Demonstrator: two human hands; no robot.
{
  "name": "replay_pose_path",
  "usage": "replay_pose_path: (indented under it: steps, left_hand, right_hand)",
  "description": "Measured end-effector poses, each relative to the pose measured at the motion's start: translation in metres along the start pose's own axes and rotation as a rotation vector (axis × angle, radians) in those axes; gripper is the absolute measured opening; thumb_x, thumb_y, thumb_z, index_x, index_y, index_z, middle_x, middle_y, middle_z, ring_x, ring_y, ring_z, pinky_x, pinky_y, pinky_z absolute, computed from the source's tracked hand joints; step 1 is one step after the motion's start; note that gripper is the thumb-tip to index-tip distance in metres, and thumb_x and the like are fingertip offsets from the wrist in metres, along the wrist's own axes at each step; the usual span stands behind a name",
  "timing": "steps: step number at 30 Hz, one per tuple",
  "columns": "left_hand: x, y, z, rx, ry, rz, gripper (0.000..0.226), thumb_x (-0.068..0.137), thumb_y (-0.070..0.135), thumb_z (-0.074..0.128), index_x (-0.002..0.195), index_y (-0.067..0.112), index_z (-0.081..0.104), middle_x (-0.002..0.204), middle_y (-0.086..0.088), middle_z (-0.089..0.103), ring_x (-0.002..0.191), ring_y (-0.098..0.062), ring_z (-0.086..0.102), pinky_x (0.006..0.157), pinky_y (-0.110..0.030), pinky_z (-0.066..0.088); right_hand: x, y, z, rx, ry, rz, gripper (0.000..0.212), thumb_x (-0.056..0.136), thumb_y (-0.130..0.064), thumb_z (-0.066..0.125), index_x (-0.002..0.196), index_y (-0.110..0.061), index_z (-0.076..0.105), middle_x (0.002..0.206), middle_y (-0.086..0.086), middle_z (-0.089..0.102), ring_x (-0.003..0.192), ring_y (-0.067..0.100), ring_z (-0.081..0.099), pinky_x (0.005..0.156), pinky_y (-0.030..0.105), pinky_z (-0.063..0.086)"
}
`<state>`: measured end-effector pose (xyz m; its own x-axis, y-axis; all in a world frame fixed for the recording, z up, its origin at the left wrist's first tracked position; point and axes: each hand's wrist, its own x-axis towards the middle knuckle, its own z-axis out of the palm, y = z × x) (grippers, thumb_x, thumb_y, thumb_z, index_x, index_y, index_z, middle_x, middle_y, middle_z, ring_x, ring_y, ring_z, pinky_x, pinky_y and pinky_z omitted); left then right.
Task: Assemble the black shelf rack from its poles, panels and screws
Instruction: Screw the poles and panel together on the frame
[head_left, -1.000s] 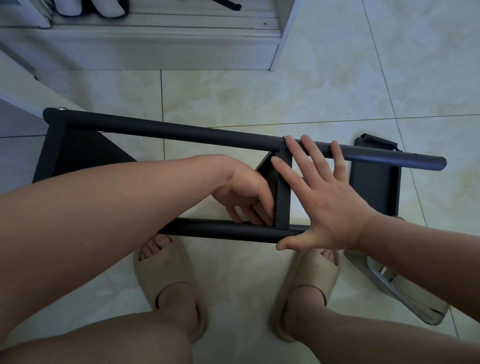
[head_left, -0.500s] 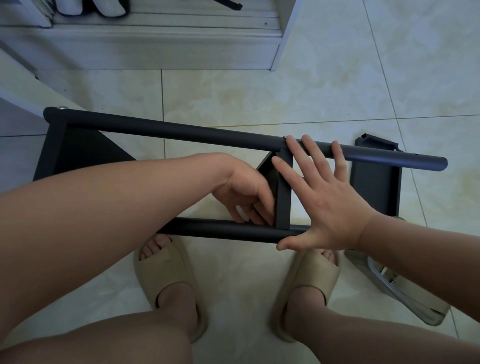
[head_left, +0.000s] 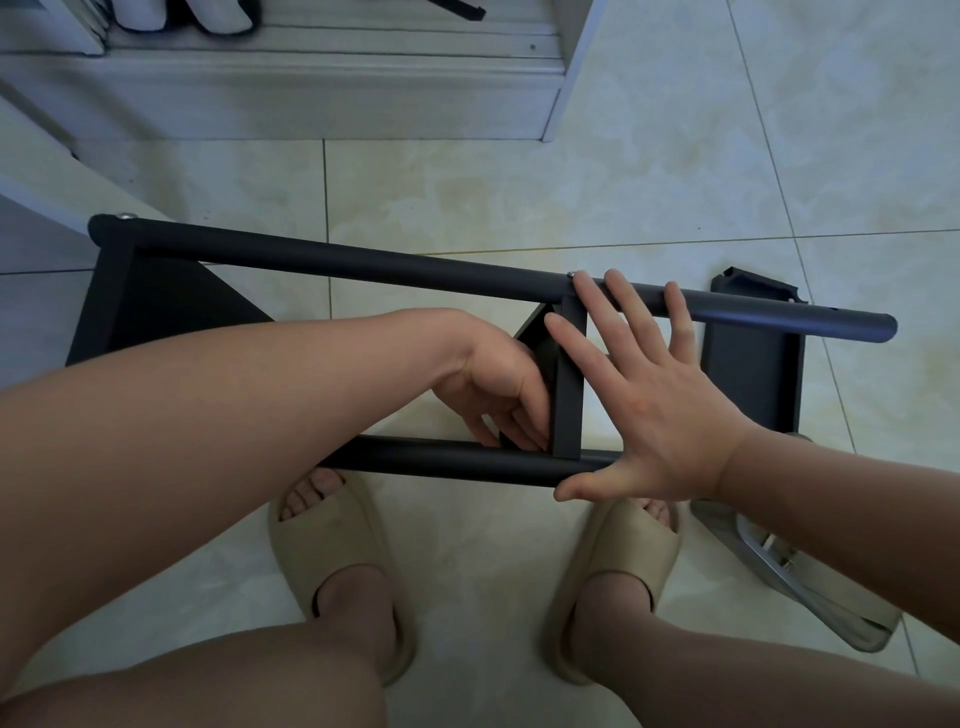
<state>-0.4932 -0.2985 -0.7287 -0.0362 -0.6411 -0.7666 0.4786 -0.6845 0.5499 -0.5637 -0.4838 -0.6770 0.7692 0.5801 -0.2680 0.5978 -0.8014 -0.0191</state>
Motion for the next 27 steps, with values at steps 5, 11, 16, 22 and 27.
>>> replay_pose_path:
  steps: [5,11,16,22,27]
  left_hand:
    - [-0.0035,-0.0017,-0.0021,0.042,-0.042,-0.032,0.030,0.095,0.020,0.062,0.124,0.016,0.067,0.113,0.002,0.075,0.110,-0.015,0.068,0.105,-0.045,0.046]
    - [-0.0008,0.0019,-0.0007,0.080,0.026,-0.029,0.030,0.093,0.013,0.065,0.123,0.013,0.067,0.111,-0.002,0.075,0.108,-0.015,0.068,0.108,-0.045,0.044]
    - [-0.0004,0.0029,-0.0009,0.064,0.025,-0.028,0.039,0.092,0.011,0.066,0.131,0.011,0.063,0.122,-0.006,0.072,0.115,-0.016,0.067,0.109,-0.049,0.042]
    - [0.0010,-0.0011,-0.0021,0.023,-0.006,0.007,0.046,0.091,0.007,0.065,0.137,0.011,0.057,0.120,-0.004,0.072,0.103,-0.011,0.071,0.101,-0.044,0.046]
    - [-0.0020,-0.0033,-0.0034,0.002,-0.036,0.016,0.044,0.092,0.008,0.064,0.135,0.011,0.058,0.113,0.001,0.073,0.101,-0.010,0.071,0.091,-0.042,0.049]
  right_hand:
    - [0.0003,-0.0004,0.0004,-0.002,-0.003,-0.001,0.131,0.066,-0.101,0.035,0.163,-0.015,0.013,0.169,0.019,0.001,0.156,0.041,-0.002,0.118,0.072,-0.001]
    - [0.0003,-0.0003,0.0002,-0.001,-0.003,-0.002,0.131,0.066,-0.101,0.034,0.163,-0.014,0.014,0.169,0.019,0.002,0.156,0.041,-0.002,0.118,0.072,-0.001]
    - [0.0002,0.0000,0.0008,-0.003,-0.006,-0.002,0.131,0.067,-0.101,0.034,0.163,-0.013,0.015,0.169,0.020,0.001,0.156,0.041,-0.002,0.117,0.074,0.002]
    - [0.0003,-0.0003,0.0012,0.003,-0.003,-0.004,0.132,0.067,-0.101,0.035,0.163,-0.013,0.014,0.169,0.019,0.000,0.156,0.041,-0.004,0.117,0.073,0.000]
    - [0.0005,-0.0001,0.0013,0.008,0.000,-0.004,0.131,0.067,-0.101,0.034,0.163,-0.014,0.014,0.169,0.019,0.000,0.156,0.040,-0.004,0.118,0.073,-0.001]
